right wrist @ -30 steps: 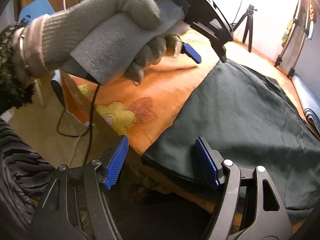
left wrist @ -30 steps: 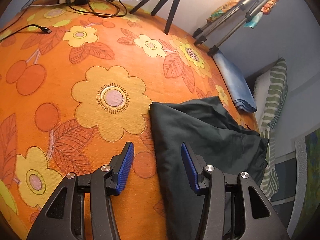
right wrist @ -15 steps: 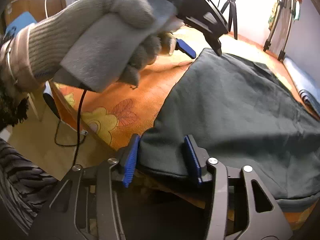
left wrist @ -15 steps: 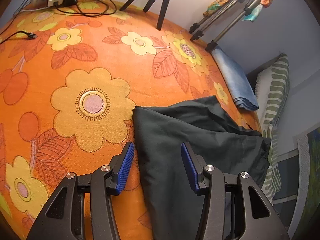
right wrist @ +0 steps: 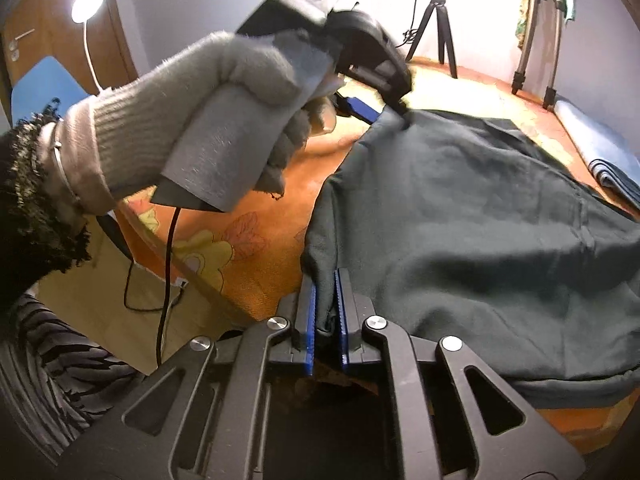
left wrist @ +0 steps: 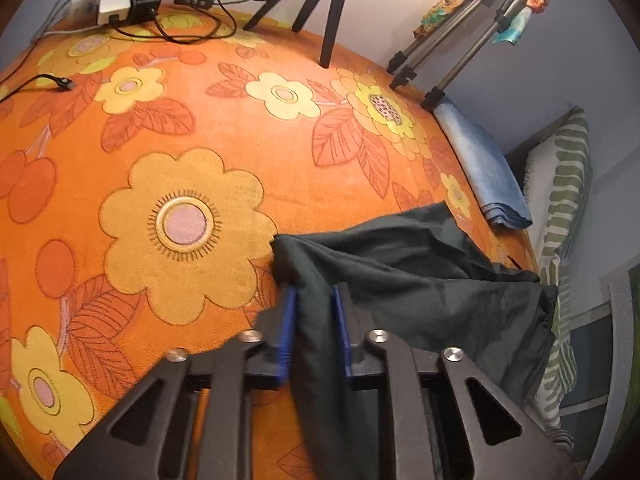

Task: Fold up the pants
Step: 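Close right tool on the pants edge and lift it, then fold the pants over with right tool and lay them down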

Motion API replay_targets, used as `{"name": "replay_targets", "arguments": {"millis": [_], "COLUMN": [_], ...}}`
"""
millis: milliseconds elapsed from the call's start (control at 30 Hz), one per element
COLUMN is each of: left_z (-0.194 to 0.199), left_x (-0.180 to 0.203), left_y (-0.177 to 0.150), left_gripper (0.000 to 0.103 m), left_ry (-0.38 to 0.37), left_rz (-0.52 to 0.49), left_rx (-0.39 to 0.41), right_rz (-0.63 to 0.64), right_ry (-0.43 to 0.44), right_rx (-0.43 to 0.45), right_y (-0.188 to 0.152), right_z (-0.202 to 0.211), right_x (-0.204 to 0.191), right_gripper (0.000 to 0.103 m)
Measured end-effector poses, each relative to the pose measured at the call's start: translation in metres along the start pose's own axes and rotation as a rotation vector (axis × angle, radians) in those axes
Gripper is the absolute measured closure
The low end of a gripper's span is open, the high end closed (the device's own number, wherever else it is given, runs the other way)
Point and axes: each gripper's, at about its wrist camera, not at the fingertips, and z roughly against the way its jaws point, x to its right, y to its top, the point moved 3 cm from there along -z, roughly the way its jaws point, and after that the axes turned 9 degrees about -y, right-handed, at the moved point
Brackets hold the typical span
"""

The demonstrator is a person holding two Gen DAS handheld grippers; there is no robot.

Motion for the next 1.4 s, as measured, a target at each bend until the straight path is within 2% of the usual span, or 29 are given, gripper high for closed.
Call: {"name": "replay_targets", "arguments": {"millis": [267,333,567,733,933,1067,1400], "left_z": [0.023,0.027,0.04,0.034,0.004,-0.03,-0.129], "left_x": [0.024,0.037,0.091,0.133,0.197,0.246,0.343], "left_y": [0.006,0.008,0.018,0.025,0.034,0.034,0.008], "left_gripper": [0.098,0.098,0.098,0.098,0.098,0.098,0.098], "left_ry": [-0.043,-0.048,-0.136,-0.162,-0.211,-0.24,-0.279], "left_rz": [-0.019,-0.038,-0.075,-0.128,-0.201,-0.263,-0.368], "left_rx": [0.078,0.1,0.175,0.199,0.169,0.13,-0.001], "right_rz": [-0.05,-0.079,-0.159,-0.209,-0.245,-0.296,-0.447], "right_ry": [0.049,0.065,0.09,0.094,0.012,-0.047,-0.195], "right_rx": [0.035,0.053,0.128,0.164,0.205,0.207,0.165], "right_y": [0.005,0.006,0.013,0.016,0.011,-0.002,-0.047], "right_z": [0.019,0.027,0.067,0.094,0.125,0.139,0.16], "right_x": [0.017,0.027,0.063,0.095,0.144,0.182,0.282], "right_gripper": [0.094,0.094,0.094,0.095,0.095,0.095,0.095]}}
